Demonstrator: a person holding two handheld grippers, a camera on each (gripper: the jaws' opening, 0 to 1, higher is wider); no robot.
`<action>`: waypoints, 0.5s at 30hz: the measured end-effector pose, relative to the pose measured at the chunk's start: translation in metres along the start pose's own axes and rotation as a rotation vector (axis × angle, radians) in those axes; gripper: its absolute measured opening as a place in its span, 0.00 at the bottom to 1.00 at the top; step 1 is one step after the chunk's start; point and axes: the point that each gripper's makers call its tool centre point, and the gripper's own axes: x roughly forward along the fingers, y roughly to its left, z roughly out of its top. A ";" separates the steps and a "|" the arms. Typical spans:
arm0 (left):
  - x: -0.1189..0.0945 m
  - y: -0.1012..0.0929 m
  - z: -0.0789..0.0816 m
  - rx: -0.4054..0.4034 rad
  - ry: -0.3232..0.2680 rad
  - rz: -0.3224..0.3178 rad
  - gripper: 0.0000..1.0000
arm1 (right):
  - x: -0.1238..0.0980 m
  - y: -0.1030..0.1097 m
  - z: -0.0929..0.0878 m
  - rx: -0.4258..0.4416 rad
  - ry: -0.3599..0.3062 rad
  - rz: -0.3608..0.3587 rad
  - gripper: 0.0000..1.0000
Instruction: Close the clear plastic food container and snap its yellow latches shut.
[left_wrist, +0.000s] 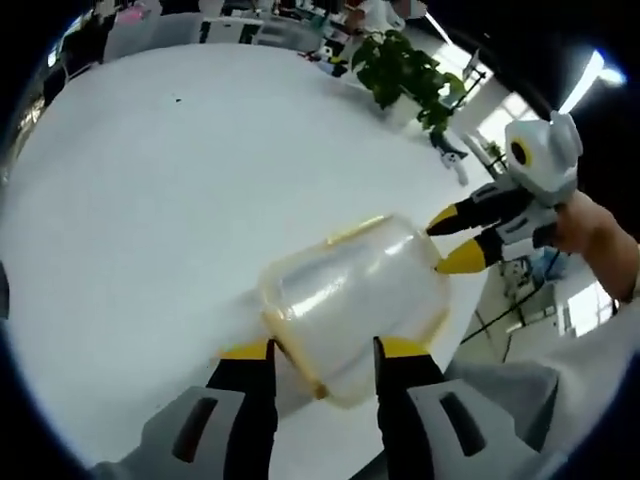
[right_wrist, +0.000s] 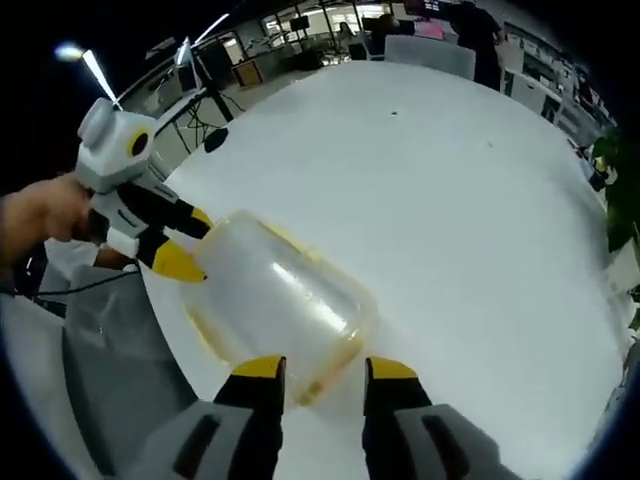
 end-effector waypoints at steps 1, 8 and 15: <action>-0.001 -0.001 -0.001 0.011 0.002 0.002 0.39 | -0.001 0.001 0.000 -0.006 -0.002 0.003 0.29; -0.011 -0.004 0.006 0.086 -0.018 0.005 0.41 | -0.007 0.002 0.004 -0.088 -0.003 -0.003 0.33; -0.024 -0.003 0.017 0.340 -0.014 0.031 0.43 | -0.016 0.010 0.023 -0.327 -0.055 0.015 0.25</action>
